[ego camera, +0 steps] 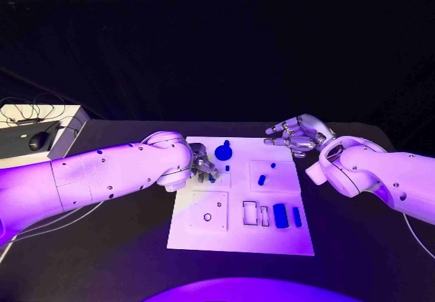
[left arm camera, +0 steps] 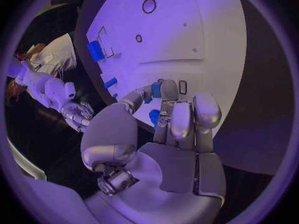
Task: Assemble the parts on the task board
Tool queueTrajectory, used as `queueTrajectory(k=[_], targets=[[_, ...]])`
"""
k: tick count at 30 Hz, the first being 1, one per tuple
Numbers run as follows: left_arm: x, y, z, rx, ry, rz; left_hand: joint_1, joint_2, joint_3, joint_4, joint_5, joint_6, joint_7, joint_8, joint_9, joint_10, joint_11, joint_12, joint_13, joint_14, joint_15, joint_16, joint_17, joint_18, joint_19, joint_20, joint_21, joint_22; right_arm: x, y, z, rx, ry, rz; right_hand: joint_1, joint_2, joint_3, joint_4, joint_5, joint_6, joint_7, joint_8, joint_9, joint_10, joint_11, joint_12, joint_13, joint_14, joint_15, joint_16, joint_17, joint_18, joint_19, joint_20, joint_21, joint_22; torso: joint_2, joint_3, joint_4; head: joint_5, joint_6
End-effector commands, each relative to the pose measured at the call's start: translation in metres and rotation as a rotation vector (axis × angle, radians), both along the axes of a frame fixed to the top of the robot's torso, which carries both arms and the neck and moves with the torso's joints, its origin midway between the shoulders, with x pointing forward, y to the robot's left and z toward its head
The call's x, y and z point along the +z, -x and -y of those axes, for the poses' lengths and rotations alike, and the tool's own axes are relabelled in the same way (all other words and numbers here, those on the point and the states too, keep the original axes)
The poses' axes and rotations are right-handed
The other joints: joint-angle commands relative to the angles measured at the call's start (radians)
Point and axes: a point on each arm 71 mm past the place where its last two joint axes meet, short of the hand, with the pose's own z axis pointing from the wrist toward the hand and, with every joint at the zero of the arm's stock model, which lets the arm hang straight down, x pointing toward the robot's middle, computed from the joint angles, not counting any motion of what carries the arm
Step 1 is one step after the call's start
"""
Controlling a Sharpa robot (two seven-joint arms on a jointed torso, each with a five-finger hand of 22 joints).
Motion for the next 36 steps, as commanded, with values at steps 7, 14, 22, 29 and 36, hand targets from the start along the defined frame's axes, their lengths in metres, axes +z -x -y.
queueTrajectory(k=[7,14,22,29,36], targets=[[-0.0041,0.001,-0.0001,-0.014,-0.007,0.005,0.021,0.011,0.122,-0.093,0.0,0.074,-0.068,0.004,0.001,0.066,-0.064,0.001,-0.002,-0.001,-0.004,0.004,-0.003,-0.008,0.006,0.002,0.001,0.001,-0.0003,0.0006,-0.0005,0.013,0.004,0.001,-0.013,0.001,0.0,-0.004,0.003,0.001,0.008,0.002,0.001,-0.007,-0.003,-0.004,-0.001,0.002,-0.003,-0.005,0.0,0.017,-0.005,-0.001,-0.006,0.134,0.0,0.0,-0.001,0.0,-0.002],[-0.0055,0.002,-0.0002,-0.017,-0.009,-0.001,0.021,0.011,0.122,-0.093,0.0,0.074,-0.068,0.004,0.001,0.066,-0.064,0.001,-0.002,-0.001,-0.004,0.004,-0.003,-0.008,0.006,0.002,0.001,0.001,-0.0005,0.0008,-0.0004,0.014,0.004,0.0,-0.013,0.001,0.0,-0.004,0.003,0.001,0.008,0.002,0.001,-0.007,-0.003,-0.004,-0.001,0.002,-0.003,-0.005,0.0,0.017,-0.005,-0.001,-0.006,0.134,0.0,0.0005,-0.0001,-0.001,-0.004],[-0.0064,0.0024,-0.0007,-0.022,-0.015,0.001,0.022,0.01,0.121,-0.092,-0.001,0.073,-0.067,0.004,0.001,0.066,-0.064,0.0,-0.002,-0.001,-0.004,0.004,-0.004,-0.008,0.006,0.002,0.001,0.002,-0.0007,0.0009,-0.0005,0.015,0.004,-0.001,-0.013,0.001,0.0,-0.004,0.003,0.001,0.008,0.002,0.001,-0.007,-0.003,-0.004,-0.001,0.002,-0.003,-0.005,0.0,0.017,-0.005,-0.001,-0.006,0.134,0.0,0.0003,-0.0004,0.0,-0.004],[-0.0066,0.0026,-0.0006,-0.026,-0.02,0.002,0.023,0.009,0.122,-0.092,0.0,0.073,-0.067,0.005,0.001,0.066,-0.064,0.001,-0.002,-0.001,-0.004,0.004,-0.004,-0.008,0.006,0.002,0.002,0.003,-0.0008,0.0009,-0.0006,0.016,0.004,-0.001,-0.014,0.002,-0.002,-0.003,0.004,0.001,0.009,0.002,0.001,-0.008,-0.003,-0.005,-0.001,0.002,-0.003,-0.006,-0.001,0.017,-0.006,-0.001,-0.009,0.133,0.0,-0.0002,0.0005,0.0,-0.004],[-0.0079,0.0023,0.0016,-0.025,-0.018,0.0,0.026,0.006,0.111,-0.087,-0.005,0.071,-0.067,0.005,0.0,0.064,-0.063,0.001,-0.003,-0.002,-0.003,0.002,-0.007,-0.007,0.005,0.004,-0.001,0.003,-0.0008,0.0011,-0.0006,0.016,0.004,-0.002,-0.014,0.002,-0.002,-0.003,0.004,0.001,0.009,0.002,0.001,-0.008,-0.003,-0.005,-0.001,0.002,-0.003,-0.006,-0.001,0.017,-0.006,-0.001,-0.009,0.133,0.001,-0.0002,-0.001,0.0,-0.004]])
